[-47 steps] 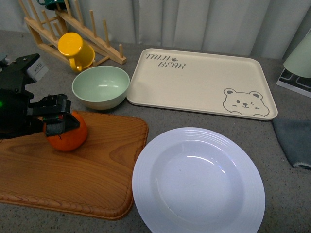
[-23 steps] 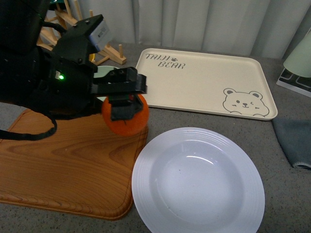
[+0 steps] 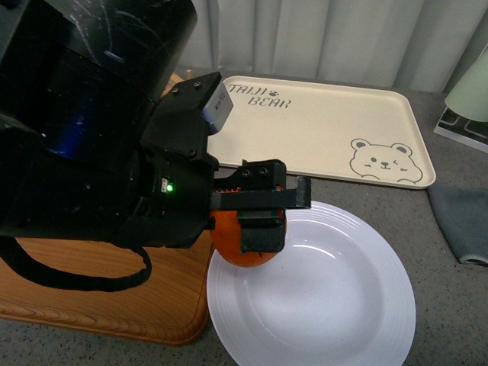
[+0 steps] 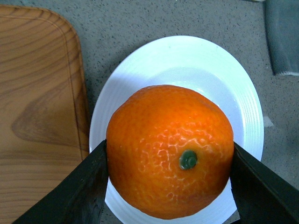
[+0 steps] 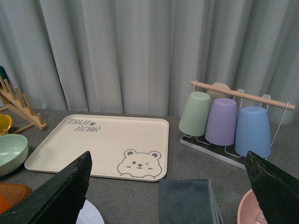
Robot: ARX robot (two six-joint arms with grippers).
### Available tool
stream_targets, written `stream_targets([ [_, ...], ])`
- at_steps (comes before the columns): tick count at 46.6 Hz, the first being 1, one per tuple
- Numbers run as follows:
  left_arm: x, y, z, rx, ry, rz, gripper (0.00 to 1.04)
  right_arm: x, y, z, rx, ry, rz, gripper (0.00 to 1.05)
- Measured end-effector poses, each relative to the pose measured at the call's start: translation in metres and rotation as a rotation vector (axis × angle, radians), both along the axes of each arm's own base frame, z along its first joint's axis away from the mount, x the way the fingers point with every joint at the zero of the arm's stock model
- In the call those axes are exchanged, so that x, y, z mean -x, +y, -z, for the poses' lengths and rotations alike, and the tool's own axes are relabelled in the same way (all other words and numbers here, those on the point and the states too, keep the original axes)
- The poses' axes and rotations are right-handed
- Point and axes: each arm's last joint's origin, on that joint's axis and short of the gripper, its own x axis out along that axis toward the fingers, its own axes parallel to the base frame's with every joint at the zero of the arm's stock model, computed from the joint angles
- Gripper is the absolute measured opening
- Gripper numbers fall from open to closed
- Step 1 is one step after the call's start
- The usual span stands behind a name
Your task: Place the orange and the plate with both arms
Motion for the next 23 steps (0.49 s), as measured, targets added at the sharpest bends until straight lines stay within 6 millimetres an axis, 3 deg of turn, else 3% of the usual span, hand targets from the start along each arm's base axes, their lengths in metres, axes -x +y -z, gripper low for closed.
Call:
stream_targets([
  [6,0.006,-0.009,0.002,0.009,0.006,0.003,0.65,0.0,0.0,0.0,0.0,0.0,0.0,0.96],
  [23,0.013,-0.019,0.035,-0.049,0.085,0.02,0.65,0.0,0.0,0.0,0.0,0.0,0.0,0.96],
])
